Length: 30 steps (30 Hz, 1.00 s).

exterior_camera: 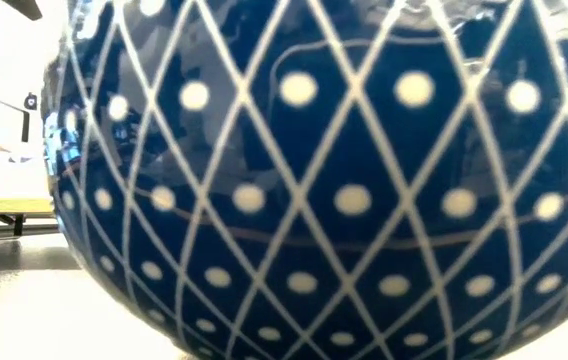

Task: Place and stack bowls onto a shelf
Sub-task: Stack the blue patterned bowl on top of the blue patterned bowl on the shelf

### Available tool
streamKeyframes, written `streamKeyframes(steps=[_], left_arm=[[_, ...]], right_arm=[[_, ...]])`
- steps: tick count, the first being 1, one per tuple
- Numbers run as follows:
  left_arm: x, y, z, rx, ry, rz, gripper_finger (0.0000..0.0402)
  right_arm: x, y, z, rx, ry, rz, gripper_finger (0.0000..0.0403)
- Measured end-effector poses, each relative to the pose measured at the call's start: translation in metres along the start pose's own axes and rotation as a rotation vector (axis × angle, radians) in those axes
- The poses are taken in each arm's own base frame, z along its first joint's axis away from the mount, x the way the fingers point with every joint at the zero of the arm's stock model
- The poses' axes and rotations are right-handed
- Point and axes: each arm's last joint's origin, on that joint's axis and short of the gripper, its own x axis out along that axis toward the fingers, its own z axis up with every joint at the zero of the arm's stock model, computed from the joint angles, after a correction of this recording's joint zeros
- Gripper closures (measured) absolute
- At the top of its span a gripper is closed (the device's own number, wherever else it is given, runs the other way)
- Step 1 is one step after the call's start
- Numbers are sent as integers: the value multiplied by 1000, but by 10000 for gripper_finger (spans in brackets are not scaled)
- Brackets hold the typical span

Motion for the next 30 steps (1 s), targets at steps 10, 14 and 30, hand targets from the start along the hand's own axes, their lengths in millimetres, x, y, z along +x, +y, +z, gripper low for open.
streamKeyframes(steps=[10,14,30], left_arm=[[-1,-3,5,-35,-168,-12,232],[-1,-4,6,-42,-176,-18,232],[-3,-3,13,3,-437,37,232]], right_arm=[[0,0,0,-350,0,-5,339],[0,0,1,-627,-13,-1,339],[-1,2,11,-111,-114,45,339]])
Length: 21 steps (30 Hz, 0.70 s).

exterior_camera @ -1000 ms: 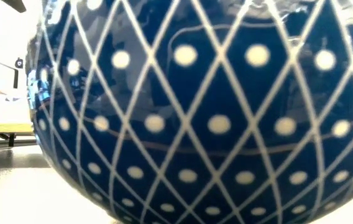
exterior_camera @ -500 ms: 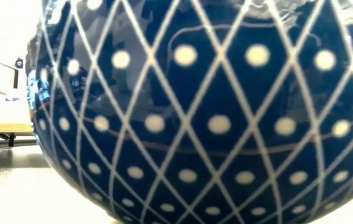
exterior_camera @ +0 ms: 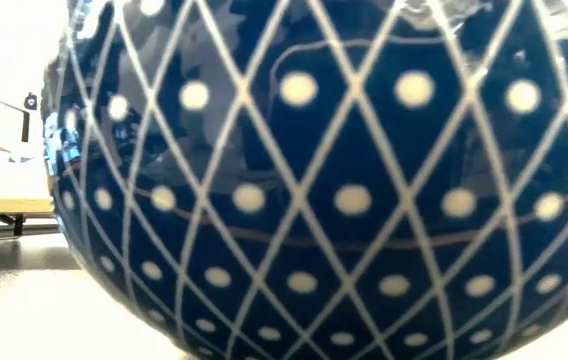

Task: Place and stack bowls onto a shelf
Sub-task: Stack the blue patterned bowl on top of the blue patterned bowl on the shelf

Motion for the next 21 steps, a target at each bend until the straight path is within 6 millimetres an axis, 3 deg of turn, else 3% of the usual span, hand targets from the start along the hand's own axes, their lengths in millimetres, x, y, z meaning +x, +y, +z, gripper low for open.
streamKeyframes(steps=[9,21], left_arm=[[0,0,2,-9,-71,15,232],[1,1,3,-35,-77,18,232]], right_arm=[[-2,-11,2,150,-31,-388,339],[-6,-18,6,354,-135,-641,339]])
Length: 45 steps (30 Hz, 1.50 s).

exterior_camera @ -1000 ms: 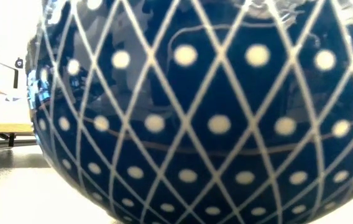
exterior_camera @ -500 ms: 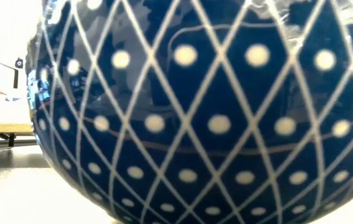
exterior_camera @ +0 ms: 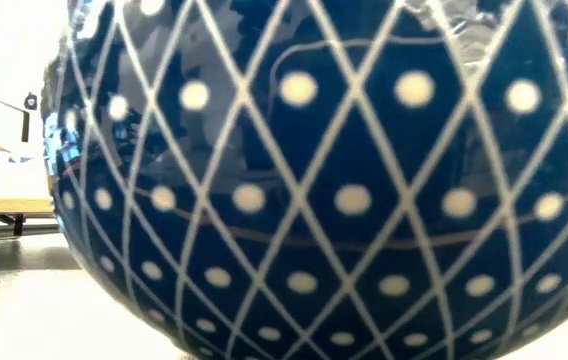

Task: Place and stack bowls onto a shelf
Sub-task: Stack the blue patterned bowl on top of the blue patterned bowl on the shelf

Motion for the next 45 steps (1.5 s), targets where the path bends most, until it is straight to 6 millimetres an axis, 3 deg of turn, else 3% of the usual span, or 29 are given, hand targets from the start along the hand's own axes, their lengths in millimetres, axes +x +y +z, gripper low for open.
streamKeyframes(steps=[5,15,31,39,45], left_arm=[[0,0,0,0,1,0,232],[0,0,0,7,16,-2,232],[0,0,-1,9,20,-2,232],[0,2,-1,18,42,1,232],[-1,3,-1,-24,75,-1,232]], right_arm=[[0,2,7,138,-51,14,339],[1,1,23,155,-106,-61,339],[9,8,51,99,175,-211,336],[24,27,64,-16,333,-251,279],[25,29,70,-13,582,-357,241]])
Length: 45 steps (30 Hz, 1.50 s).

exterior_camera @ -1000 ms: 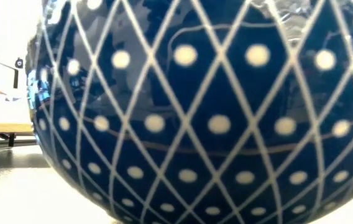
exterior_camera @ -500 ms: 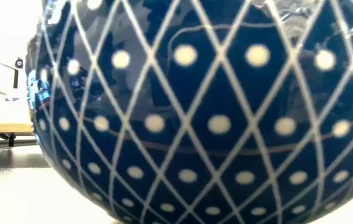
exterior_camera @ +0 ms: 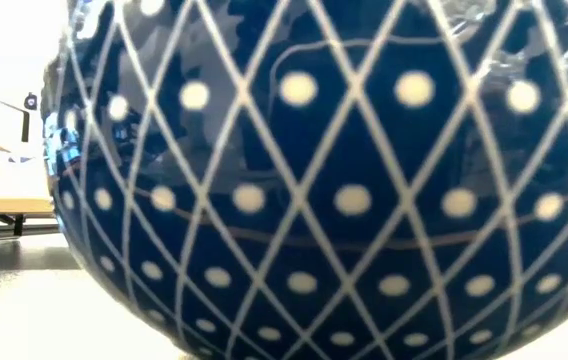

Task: Place and stack bowls onto a shelf
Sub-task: Stack the blue patterned bowl on top of the blue patterned bowl on the shelf

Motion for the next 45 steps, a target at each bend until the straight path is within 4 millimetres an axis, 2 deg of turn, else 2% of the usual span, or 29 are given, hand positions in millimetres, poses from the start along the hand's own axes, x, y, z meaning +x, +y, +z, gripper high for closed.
streamKeyframes(steps=[6,12,18,23,28,45], left_arm=[[-2,7,3,27,17,10,232],[-4,12,5,30,37,9,232],[-4,12,5,52,44,10,232],[-4,12,5,54,27,13,232],[-3,12,5,53,24,13,232],[-3,12,5,57,23,14,232]], right_arm=[[8,10,-5,1,280,21,241],[25,23,-14,-43,402,-6,251],[45,32,-26,-169,504,-66,243],[59,36,-28,-229,536,-123,231],[69,42,-17,-257,538,-142,230],[130,44,-13,-409,618,-223,238]])
